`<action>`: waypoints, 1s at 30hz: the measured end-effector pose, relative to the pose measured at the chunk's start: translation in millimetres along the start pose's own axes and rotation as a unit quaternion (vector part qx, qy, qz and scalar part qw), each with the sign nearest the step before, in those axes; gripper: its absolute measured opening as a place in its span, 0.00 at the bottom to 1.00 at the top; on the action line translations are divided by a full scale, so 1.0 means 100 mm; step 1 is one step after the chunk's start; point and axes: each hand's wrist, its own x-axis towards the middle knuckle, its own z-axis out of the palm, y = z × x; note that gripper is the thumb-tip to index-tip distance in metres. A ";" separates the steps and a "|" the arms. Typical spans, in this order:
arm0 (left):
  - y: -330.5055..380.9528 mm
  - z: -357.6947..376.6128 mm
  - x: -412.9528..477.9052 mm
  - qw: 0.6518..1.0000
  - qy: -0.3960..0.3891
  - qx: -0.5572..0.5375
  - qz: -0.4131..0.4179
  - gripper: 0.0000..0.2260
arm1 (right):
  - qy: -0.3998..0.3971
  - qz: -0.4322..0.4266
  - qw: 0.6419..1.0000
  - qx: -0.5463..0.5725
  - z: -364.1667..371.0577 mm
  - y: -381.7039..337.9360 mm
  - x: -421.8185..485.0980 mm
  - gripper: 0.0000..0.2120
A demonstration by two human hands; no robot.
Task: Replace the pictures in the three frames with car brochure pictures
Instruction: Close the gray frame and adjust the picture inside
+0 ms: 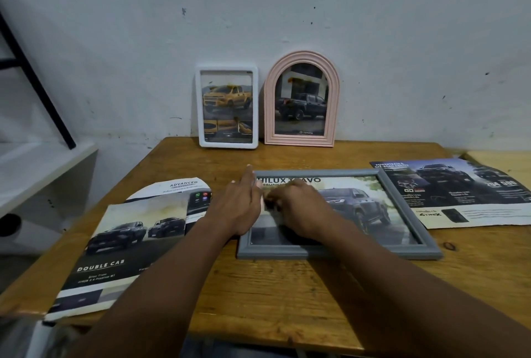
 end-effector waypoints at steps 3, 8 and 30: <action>-0.01 0.00 0.00 1.000 0.002 -0.007 -0.009 0.27 | -0.025 -0.079 0.996 0.039 0.04 -0.04 -0.01 0.13; -0.02 -0.01 0.02 1.000 -0.011 0.022 -0.005 0.27 | -0.080 -0.104 0.991 0.021 -0.25 0.24 -0.17 0.17; -0.06 0.04 0.05 0.999 0.004 0.041 0.011 0.30 | 0.035 0.156 0.984 -0.074 -0.19 0.08 -0.51 0.10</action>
